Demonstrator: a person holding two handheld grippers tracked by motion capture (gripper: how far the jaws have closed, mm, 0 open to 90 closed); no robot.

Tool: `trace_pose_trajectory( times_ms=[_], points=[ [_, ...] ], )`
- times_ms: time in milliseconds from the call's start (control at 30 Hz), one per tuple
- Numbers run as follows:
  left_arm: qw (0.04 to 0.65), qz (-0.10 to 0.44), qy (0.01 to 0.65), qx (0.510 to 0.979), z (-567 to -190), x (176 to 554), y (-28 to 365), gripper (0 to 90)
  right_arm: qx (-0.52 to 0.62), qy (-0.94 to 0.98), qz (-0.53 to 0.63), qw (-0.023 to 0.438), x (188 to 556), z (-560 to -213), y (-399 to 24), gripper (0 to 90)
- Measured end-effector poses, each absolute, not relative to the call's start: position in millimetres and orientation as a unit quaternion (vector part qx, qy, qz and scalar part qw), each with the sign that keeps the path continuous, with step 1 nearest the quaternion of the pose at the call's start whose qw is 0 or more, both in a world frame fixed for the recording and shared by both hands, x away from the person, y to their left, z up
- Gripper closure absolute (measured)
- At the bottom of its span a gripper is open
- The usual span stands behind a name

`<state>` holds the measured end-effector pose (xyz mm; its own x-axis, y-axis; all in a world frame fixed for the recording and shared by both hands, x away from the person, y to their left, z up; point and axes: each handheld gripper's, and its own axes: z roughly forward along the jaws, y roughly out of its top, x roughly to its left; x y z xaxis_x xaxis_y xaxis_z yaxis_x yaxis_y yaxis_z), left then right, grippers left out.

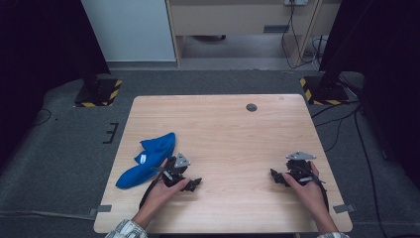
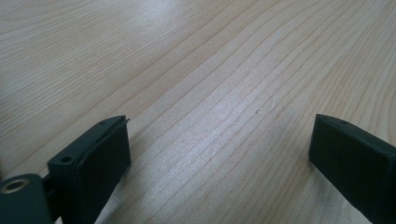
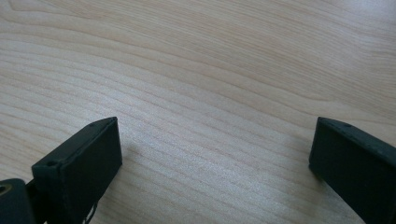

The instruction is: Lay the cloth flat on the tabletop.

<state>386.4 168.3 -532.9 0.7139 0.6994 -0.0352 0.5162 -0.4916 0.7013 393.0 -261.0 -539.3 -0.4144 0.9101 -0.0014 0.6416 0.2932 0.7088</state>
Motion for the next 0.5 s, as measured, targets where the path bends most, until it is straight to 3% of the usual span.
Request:
trace_pose_trajectory(
  times_ms=[500],
  points=[
    [0.394, 0.155, 0.366, 0.828, -506, 380, 188, 6.1, 0.5, 0.776, 0.322, 0.208, 393, -539, -261, 2.5]
  ],
)
